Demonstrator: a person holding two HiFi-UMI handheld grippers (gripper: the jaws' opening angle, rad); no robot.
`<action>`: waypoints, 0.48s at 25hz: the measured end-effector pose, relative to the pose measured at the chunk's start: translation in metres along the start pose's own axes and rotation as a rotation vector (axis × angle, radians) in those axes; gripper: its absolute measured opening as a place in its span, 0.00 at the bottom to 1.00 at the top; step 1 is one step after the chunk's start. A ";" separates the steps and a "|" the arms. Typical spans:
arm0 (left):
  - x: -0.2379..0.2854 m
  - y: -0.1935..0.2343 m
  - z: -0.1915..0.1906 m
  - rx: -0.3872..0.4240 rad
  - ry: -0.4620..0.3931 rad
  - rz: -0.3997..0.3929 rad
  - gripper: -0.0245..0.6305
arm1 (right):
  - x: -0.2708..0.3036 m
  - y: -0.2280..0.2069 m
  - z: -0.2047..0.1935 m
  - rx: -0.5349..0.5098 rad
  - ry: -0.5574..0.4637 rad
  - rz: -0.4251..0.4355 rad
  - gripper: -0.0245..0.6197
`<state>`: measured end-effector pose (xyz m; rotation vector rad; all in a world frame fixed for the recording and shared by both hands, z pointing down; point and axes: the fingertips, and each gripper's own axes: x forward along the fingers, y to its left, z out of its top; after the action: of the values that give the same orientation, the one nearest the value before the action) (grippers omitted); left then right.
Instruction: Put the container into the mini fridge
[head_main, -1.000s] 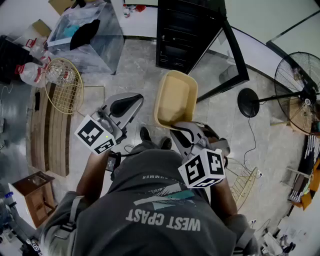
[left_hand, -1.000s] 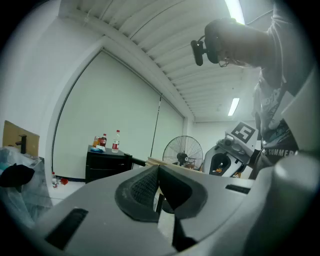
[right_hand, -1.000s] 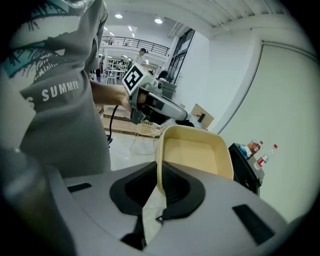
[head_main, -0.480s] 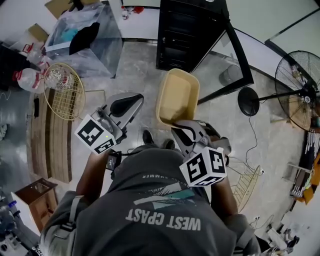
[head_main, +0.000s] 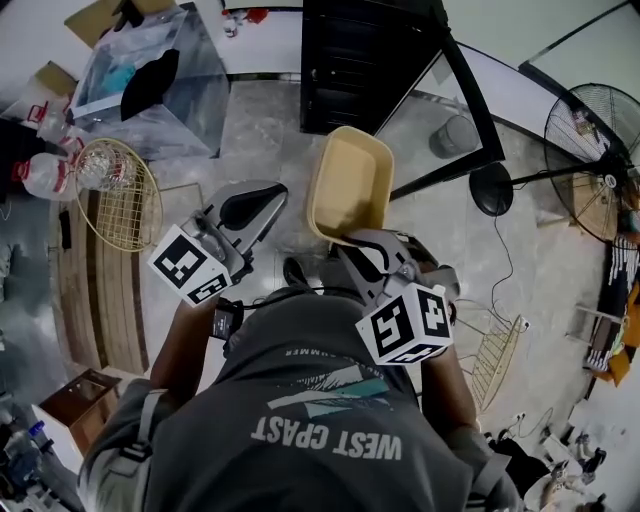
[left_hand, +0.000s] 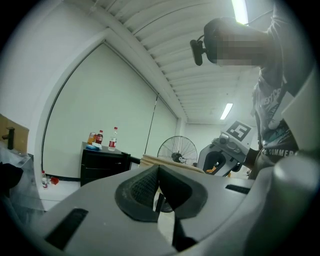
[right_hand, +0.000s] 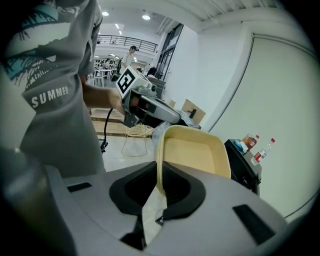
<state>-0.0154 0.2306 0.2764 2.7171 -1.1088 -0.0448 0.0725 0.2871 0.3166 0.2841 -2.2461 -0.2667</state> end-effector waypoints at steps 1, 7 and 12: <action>0.003 0.002 -0.001 -0.002 0.002 0.000 0.06 | 0.001 -0.004 -0.001 0.002 0.001 0.000 0.11; 0.020 0.018 0.000 -0.010 0.010 0.035 0.06 | 0.012 -0.031 -0.011 0.000 -0.008 0.023 0.11; 0.032 0.037 0.002 -0.003 0.024 0.076 0.06 | 0.023 -0.057 -0.014 -0.017 -0.029 0.043 0.11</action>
<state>-0.0181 0.1821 0.2837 2.6631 -1.2024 -0.0025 0.0752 0.2244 0.3254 0.2238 -2.2748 -0.2683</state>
